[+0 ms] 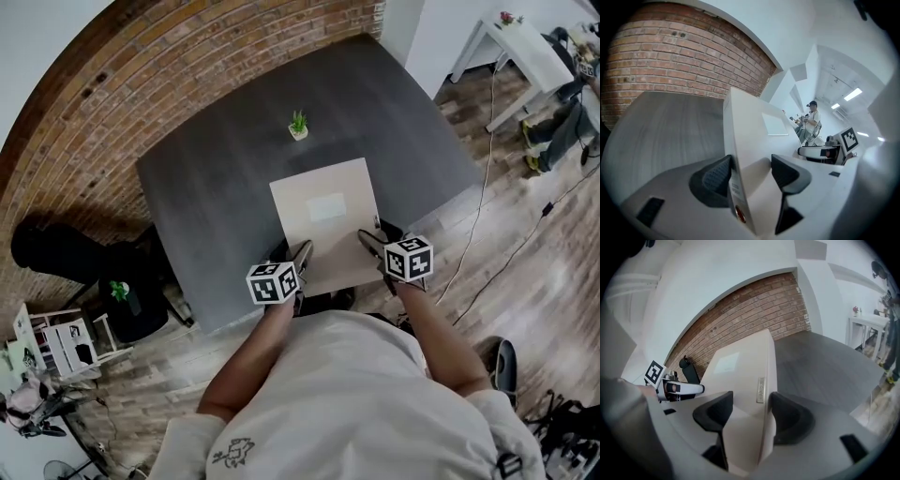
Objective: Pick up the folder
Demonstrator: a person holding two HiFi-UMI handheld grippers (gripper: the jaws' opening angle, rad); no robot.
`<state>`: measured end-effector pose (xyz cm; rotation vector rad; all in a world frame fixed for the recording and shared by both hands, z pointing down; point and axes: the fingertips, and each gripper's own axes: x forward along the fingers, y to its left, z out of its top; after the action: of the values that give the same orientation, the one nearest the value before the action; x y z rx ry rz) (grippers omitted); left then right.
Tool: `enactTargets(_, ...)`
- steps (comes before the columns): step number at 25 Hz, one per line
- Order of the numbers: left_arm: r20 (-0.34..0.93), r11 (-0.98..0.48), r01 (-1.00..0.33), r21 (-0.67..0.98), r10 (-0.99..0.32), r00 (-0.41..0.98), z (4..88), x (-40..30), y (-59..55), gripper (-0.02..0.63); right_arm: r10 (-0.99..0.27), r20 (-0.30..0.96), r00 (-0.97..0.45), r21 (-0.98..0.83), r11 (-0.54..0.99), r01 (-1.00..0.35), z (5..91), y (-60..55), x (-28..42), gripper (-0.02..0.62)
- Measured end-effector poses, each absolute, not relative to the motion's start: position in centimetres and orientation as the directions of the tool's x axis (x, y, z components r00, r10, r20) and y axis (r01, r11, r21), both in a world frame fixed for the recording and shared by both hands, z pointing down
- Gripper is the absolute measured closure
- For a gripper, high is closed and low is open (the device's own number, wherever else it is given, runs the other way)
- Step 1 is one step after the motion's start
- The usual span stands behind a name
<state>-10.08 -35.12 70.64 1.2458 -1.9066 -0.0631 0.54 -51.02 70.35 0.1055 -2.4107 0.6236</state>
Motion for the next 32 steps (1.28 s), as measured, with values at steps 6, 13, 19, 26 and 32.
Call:
enactTargets(6,0.594,0.466,-0.772,0.433,-0.792,-0.145,68.4,-9.9,-34.8,0.325,0.052,0.577,-0.815,-0.414,0.879,-0.237,68.4,-50.3,1.2,0.333)
enactTargets(13,0.56,0.402,-0.812,0.422,-0.821,-0.115,66.3,-10.5,-34.9,0.325,-0.022,0.554,-0.832,-0.404,0.867,-0.292,66.4,-49.8,1.5,0.333)
enactTargets(19,0.527,0.332,-0.851,0.406,-0.846,-0.078,64.0,-12.3,-33.4,0.325,-0.089,0.525,-0.846,-0.397,0.854,-0.336,64.2,-47.4,0.8,0.333)
enactTargets(26,0.508,0.286,-0.873,0.396,-0.86,-0.051,62.5,-13.4,-29.5,0.325,-0.138,0.516,-0.845,-0.378,0.849,-0.369,62.6,-43.0,0.3,0.333)
enactTargets(32,0.498,0.273,-0.872,0.407,-0.866,-0.039,62.3,-14.7,-25.4,0.325,-0.143,0.511,-0.848,-0.381,0.846,-0.372,62.3,-38.8,-0.9,0.333)
